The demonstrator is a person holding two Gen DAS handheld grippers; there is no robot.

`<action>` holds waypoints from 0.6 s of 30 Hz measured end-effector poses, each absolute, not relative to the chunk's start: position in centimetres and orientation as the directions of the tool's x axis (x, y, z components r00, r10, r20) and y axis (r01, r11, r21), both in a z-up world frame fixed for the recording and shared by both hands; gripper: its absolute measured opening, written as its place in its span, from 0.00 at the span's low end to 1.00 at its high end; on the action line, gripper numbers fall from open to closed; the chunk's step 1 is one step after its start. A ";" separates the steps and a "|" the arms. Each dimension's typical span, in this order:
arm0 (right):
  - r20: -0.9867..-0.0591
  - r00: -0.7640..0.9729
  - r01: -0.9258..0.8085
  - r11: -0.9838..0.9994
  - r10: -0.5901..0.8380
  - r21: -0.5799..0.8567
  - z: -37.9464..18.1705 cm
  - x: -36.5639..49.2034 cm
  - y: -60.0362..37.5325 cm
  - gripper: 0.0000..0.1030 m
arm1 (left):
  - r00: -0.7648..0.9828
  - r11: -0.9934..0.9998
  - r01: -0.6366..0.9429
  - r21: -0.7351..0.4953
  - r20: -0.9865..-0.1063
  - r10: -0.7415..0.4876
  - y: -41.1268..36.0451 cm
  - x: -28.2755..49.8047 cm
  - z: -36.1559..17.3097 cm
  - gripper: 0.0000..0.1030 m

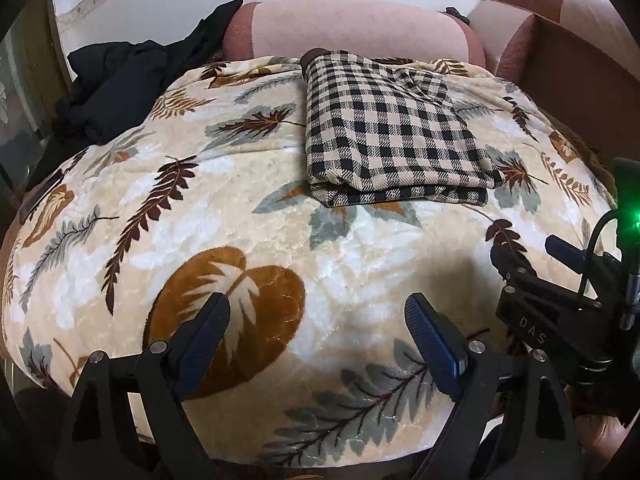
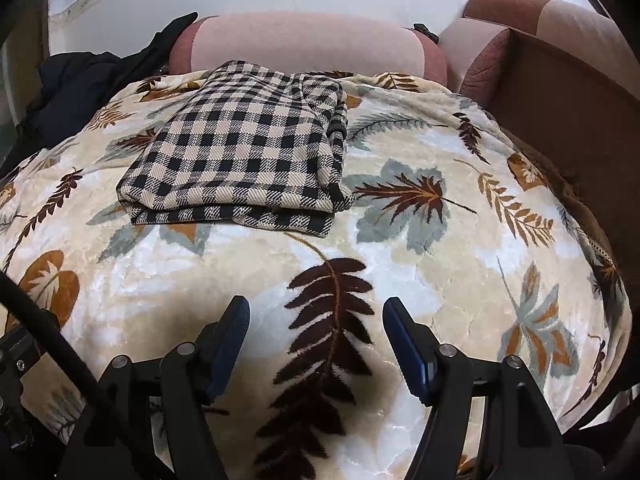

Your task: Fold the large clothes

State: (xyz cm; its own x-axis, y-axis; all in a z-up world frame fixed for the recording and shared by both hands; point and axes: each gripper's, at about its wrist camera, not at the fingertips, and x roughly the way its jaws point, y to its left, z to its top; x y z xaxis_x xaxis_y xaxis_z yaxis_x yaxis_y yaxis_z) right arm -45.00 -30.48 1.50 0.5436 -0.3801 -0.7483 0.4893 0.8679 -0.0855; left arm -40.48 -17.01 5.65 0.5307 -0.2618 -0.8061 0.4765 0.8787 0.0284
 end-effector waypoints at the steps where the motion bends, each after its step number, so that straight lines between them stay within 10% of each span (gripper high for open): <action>1: -0.748 0.544 0.489 0.868 -0.380 -0.085 1.5 -45.0 -30.5 0.72 | 0.529 0.878 0.478 0.027 -0.807 -0.263 -17.0 -40.4 5.6 0.86; 18: -0.739 0.541 0.498 0.861 -0.402 -0.104 1.8 -45.2 -29.9 0.72 | 0.516 0.881 0.472 0.010 -0.814 -0.268 -16.5 -40.4 5.2 0.86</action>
